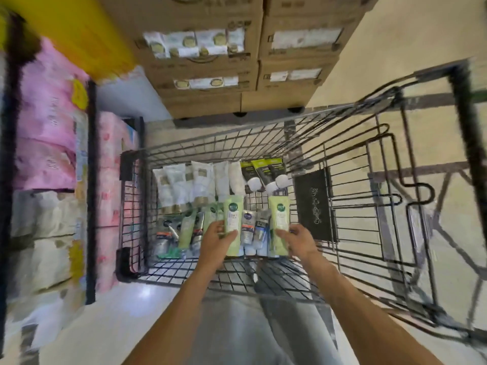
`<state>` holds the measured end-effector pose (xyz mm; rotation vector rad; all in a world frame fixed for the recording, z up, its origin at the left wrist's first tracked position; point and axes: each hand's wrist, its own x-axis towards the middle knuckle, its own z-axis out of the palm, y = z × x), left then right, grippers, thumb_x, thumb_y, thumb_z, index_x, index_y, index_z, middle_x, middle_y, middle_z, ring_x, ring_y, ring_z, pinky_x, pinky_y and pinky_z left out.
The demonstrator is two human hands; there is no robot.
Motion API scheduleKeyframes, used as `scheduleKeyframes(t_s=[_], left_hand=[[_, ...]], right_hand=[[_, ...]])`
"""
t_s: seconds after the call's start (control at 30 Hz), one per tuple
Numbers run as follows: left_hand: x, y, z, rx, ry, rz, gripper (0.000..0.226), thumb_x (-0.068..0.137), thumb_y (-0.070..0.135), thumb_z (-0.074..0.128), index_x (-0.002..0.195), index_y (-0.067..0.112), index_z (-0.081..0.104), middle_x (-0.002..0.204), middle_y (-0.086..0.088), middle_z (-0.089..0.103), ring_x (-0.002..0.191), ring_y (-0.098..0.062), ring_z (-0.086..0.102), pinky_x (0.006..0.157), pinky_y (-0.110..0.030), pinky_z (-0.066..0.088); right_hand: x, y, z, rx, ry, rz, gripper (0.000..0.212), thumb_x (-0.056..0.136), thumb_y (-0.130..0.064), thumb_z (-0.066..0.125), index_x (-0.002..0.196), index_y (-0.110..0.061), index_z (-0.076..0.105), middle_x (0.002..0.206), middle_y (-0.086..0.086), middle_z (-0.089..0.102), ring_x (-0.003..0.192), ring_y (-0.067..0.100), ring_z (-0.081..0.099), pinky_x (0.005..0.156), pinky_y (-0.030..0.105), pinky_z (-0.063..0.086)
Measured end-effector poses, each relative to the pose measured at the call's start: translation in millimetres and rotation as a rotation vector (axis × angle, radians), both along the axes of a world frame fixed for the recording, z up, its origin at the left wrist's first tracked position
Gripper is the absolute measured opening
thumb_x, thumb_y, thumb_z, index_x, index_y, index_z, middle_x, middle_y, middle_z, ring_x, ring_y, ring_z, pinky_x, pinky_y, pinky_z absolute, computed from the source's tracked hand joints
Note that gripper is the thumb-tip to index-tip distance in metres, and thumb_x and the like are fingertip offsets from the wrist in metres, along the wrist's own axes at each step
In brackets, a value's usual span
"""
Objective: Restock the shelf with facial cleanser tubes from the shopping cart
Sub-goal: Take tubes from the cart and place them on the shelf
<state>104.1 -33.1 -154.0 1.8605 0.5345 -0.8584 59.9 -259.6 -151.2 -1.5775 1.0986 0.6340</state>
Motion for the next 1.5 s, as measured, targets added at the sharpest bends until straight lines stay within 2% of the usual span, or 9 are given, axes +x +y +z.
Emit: scheduleKeyframes(t_s=[0.13,0.27,0.57,0.8,0.93,1.03,1.2,1.3,1.5], left_hand=[[-4,-2,42,-0.037,-0.044,0.013,0.038,0.09,0.016,0.078,0.122,0.022,0.057,0.112,0.008,0.062,0.09,0.003,0.06,0.064,-0.007,0.045],[-15,-6,72,-0.059,-0.08,0.066,0.042,0.087,0.021,0.081,0.124,0.021,0.06,0.124,0.001,0.065,0.106,-0.018,0.066,0.085,-0.027,0.052],[-80,-26,123,-0.062,-0.269,0.34,0.036,0.089,0.015,0.079,0.12,0.021,0.063,0.109,0.008,0.07,0.092,-0.006,0.069,0.069,-0.013,0.053],[-177,-14,136,-0.031,-0.35,0.735,0.026,0.09,0.013,0.077,0.11,0.025,0.065,0.114,-0.003,0.074,0.101,-0.021,0.072,0.089,-0.043,0.06],[-248,1,144,0.037,-0.38,1.005,0.028,0.088,0.017,0.08,0.11,0.021,0.064,0.111,-0.003,0.073,0.098,-0.022,0.072,0.088,-0.047,0.061],[-309,11,149,0.104,-0.432,1.159,0.027,0.087,0.017,0.081,0.107,0.027,0.064,0.109,0.0,0.074,0.094,-0.02,0.073,0.085,-0.044,0.061],[-424,20,159,0.172,-0.499,1.434,0.028,0.087,0.014,0.081,0.107,0.024,0.064,0.107,0.001,0.074,0.088,-0.01,0.072,0.08,-0.033,0.061],[-504,19,163,0.202,-0.529,1.592,0.027,0.087,0.012,0.08,0.107,0.021,0.064,0.105,0.0,0.073,0.086,-0.012,0.072,0.078,-0.034,0.062],[-678,14,156,0.278,-0.515,1.84,0.031,0.088,0.011,0.079,0.115,0.012,0.063,0.107,-0.003,0.072,0.085,-0.012,0.073,0.074,-0.028,0.06]], right_hand=[[-5,-5,51,0.032,-0.067,0.056,0.029,0.089,-0.016,0.078,0.108,-0.009,0.057,0.098,0.006,0.066,0.08,0.018,0.062,0.066,0.028,0.047],[-10,-10,88,0.012,-0.16,0.171,0.035,0.086,-0.019,0.081,0.11,-0.007,0.059,0.102,0.01,0.069,0.085,0.023,0.067,0.07,0.032,0.055],[-11,-19,128,0.013,-0.325,0.559,0.032,0.083,-0.024,0.082,0.086,-0.015,0.052,0.082,0.0,0.059,0.066,0.01,0.054,0.057,0.021,0.041],[-19,19,137,0.083,-0.408,0.976,0.042,0.074,-0.048,0.084,0.096,-0.014,0.075,0.087,0.0,0.076,0.078,0.019,0.072,0.077,0.044,0.06],[-44,68,137,0.128,-0.426,1.157,0.03,0.08,-0.029,0.086,0.085,-0.007,0.066,0.079,0.008,0.071,0.071,0.026,0.066,0.073,0.042,0.056],[-78,107,139,0.147,-0.452,1.316,0.047,0.074,-0.035,0.088,0.095,-0.001,0.063,0.091,0.02,0.07,0.077,0.026,0.067,0.075,0.039,0.053],[-163,175,145,0.196,-0.523,1.576,0.04,0.075,-0.027,0.089,0.071,-0.015,0.051,0.063,-0.003,0.052,0.061,0.016,0.048,0.061,0.033,0.036],[-233,208,157,0.241,-0.504,1.711,0.029,0.076,-0.028,0.089,0.083,-0.015,0.064,0.08,0.001,0.07,0.071,0.018,0.066,0.069,0.034,0.049],[-406,258,170,0.366,-0.523,1.918,0.029,0.078,-0.02,0.087,0.091,-0.014,0.063,0.087,0.008,0.072,0.075,0.02,0.069,0.075,0.043,0.056]])
